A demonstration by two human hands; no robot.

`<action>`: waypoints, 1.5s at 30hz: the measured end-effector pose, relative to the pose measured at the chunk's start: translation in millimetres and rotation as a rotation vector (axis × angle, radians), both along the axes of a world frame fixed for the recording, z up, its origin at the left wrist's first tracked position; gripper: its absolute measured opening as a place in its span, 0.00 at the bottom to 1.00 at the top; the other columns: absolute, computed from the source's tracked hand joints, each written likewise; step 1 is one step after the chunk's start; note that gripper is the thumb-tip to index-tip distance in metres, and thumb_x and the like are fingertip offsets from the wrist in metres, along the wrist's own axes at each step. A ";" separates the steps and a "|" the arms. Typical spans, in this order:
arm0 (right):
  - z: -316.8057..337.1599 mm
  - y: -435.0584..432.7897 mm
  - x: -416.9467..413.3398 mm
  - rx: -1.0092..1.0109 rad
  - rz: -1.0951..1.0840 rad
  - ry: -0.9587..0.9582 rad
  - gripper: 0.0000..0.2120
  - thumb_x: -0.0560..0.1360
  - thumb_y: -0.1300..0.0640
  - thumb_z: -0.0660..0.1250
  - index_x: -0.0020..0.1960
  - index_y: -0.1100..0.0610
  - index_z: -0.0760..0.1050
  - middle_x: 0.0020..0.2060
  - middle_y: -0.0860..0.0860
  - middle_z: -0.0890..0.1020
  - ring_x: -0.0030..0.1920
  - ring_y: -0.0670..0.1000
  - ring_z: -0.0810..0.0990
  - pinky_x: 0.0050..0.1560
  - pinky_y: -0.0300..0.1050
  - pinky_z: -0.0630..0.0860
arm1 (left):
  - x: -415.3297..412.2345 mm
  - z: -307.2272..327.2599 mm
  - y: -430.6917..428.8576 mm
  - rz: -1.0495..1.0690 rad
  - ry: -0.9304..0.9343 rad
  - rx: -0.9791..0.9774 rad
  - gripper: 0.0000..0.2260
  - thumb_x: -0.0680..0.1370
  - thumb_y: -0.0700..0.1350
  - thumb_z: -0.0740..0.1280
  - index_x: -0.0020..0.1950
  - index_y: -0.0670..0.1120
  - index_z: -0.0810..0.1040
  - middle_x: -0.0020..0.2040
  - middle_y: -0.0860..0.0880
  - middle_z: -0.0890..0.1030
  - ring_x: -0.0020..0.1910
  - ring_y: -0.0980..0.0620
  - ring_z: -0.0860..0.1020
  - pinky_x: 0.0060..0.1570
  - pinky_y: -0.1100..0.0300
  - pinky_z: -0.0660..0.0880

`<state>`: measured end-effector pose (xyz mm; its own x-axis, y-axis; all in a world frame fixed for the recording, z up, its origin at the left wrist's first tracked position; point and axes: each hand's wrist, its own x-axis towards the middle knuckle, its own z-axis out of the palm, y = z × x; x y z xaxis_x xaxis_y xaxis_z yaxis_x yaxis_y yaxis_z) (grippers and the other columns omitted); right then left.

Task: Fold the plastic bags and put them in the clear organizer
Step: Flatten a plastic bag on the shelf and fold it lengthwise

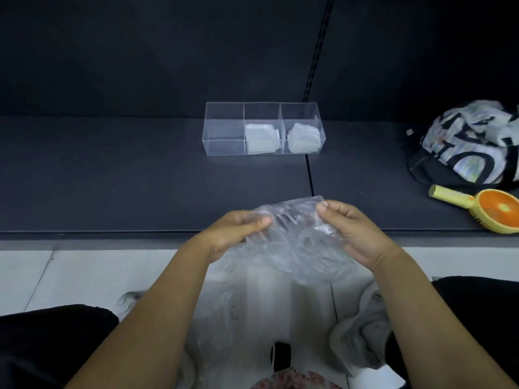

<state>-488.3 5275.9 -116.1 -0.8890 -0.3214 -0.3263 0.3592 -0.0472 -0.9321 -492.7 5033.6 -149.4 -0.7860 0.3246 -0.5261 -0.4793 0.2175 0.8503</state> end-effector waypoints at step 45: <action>60.5 -33.0 -7.7 0.423 0.070 0.445 0.09 0.70 0.49 0.74 0.47 0.51 0.82 0.54 0.45 0.81 0.56 0.44 0.79 0.62 0.47 0.73 | -0.9 74.6 18.4 0.118 0.535 -0.017 0.03 0.74 0.46 0.73 0.43 0.47 0.81 0.42 0.50 0.84 0.44 0.54 0.81 0.52 0.58 0.77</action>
<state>-496.0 5242.9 -55.5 -0.9507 -0.3073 -0.0407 -0.0795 0.3688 -0.9261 -493.7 5051.9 -74.8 -0.9759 0.2130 -0.0474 -0.0029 0.2045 0.9789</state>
